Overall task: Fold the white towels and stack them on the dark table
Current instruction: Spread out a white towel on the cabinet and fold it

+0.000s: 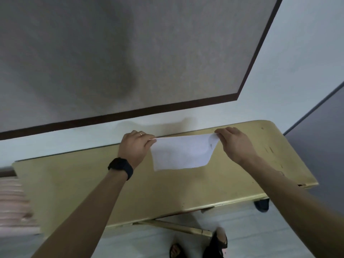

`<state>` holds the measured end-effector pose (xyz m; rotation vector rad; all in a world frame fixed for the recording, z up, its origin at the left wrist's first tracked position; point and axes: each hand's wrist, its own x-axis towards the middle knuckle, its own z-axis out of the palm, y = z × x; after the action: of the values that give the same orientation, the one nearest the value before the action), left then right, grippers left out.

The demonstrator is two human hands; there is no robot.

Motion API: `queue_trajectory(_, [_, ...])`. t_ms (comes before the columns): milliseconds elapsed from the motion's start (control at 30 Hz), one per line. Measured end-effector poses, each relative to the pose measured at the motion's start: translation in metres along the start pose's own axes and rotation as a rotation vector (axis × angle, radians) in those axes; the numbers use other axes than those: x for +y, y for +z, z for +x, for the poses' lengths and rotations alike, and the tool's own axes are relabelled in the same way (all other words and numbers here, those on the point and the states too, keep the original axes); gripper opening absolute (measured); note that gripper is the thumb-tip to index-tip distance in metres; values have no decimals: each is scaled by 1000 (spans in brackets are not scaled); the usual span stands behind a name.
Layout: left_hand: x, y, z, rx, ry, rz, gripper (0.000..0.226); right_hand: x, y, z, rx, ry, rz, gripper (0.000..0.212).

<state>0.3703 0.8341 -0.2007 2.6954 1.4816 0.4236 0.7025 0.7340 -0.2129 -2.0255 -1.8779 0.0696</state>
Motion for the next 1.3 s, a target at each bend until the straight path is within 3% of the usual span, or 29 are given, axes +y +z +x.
queue_trajectory(133, [-18, 1, -8, 168, 20, 16, 40, -9, 7, 8, 111, -56, 15, 21])
queue_trajectory(233, [-22, 14, -27, 160, 51, 84, 33, -15, 21, -5, 119, -60, 31, 17])
queue_trajectory(400, [-20, 60, -81, -83, 19, 121, 27, -8, 71, -58, -49, -83, 31, 14])
queue_trajectory(633, [-8, 123, -165, -385, -5, 11, 4, 5, 127, -137, -479, -27, -7, 23])
queue_trajectory(767, [-3, 136, -176, -581, -62, -94, 29, 6, 142, -154, -608, 20, 6, 24])
queue_trajectory(833, [-7, 140, -165, -654, -215, -253, 30, 4, 147, -148, -616, 130, 73, 25])
queue_trajectory(933, [-16, 149, -146, -561, -536, -539, 21, 1, 155, -124, -542, 385, 265, 23])
queue_trajectory(1033, [-26, 162, -122, -428, -704, -707, 11, 1, 170, -97, -417, 609, 419, 19])
queue_trajectory(1133, [-37, 183, -101, -327, -787, -777, 15, 5, 192, -74, -329, 725, 501, 21])
queue_trajectory(1300, [-49, 217, -89, -280, -813, -769, 20, 11, 230, -56, -224, 750, 489, 21])
